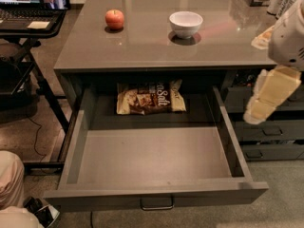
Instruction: Pick brown chip bag from top drawer and place on counter
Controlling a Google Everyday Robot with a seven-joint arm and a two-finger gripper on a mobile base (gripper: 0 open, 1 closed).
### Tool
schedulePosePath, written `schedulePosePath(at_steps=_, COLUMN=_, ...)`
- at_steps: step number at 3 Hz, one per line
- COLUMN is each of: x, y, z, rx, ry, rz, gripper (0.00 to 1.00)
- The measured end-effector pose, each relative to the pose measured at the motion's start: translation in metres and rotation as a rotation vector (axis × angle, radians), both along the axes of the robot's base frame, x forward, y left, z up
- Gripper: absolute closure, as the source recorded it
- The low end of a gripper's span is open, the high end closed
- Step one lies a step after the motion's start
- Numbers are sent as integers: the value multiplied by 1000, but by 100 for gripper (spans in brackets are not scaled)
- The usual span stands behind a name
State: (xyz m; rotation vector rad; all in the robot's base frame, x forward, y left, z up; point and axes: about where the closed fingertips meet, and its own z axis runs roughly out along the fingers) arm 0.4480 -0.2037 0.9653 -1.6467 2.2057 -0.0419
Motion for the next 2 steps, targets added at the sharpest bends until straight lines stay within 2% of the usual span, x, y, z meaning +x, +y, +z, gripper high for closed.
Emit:
schedulePosePath(at_steps=1, x=20, y=22, z=-27, rx=156, ry=-27, rz=-70, gripper=0)
schedulePosePath(at_steps=2, x=42, y=43, z=-48, rx=333, ry=-50, rz=-167, gripper=0)
